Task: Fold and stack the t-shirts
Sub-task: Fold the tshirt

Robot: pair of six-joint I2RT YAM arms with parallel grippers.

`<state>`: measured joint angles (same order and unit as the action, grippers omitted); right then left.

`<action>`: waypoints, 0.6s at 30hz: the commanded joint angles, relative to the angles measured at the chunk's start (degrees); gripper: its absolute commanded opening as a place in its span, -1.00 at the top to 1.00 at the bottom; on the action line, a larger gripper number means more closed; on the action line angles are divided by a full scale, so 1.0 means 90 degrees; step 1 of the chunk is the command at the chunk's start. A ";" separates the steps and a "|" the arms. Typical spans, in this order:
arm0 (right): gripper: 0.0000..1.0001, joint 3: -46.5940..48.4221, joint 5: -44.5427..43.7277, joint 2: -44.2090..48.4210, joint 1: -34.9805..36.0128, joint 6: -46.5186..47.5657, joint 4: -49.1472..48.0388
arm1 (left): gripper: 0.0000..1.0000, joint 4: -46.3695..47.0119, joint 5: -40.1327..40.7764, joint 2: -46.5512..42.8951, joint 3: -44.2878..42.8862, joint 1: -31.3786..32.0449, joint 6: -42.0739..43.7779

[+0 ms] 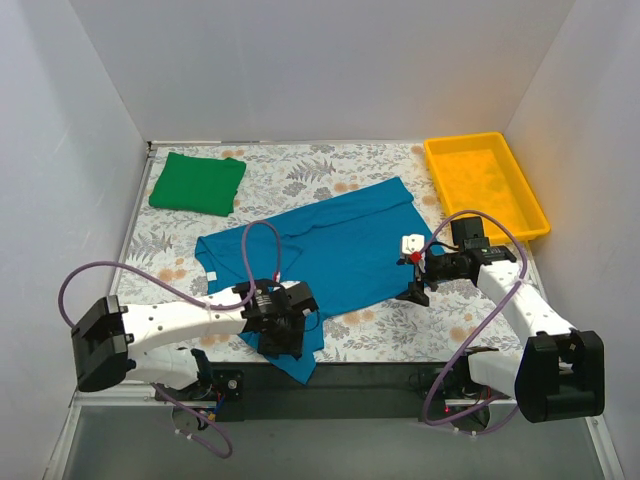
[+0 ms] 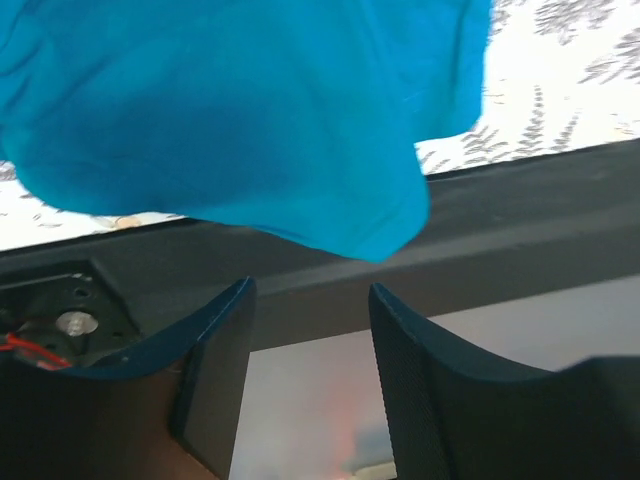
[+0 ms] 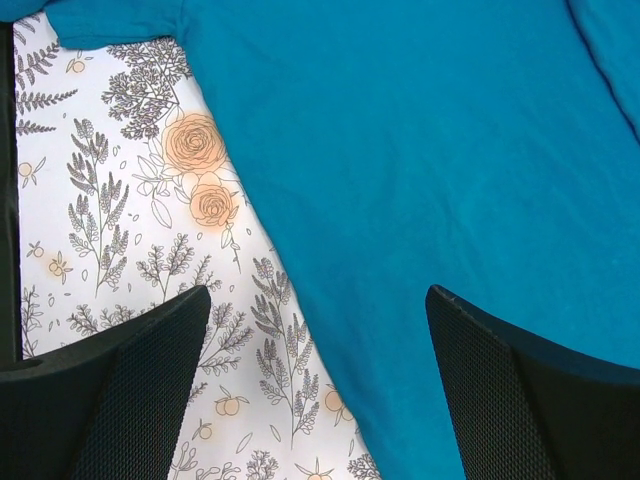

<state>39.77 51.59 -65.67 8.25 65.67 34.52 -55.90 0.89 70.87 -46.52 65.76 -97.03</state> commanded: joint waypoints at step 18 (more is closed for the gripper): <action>-0.87 0.0103 0.0097 -0.0262 -0.0077 -0.0129 -0.0008 | 0.18 0.0459 0.0194 0.1812 -0.0826 0.1473 0.0459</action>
<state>39.77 51.35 -67.37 7.88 64.71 34.52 -52.51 1.06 85.95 -51.53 78.30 -93.49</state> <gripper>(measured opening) 0.937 0.417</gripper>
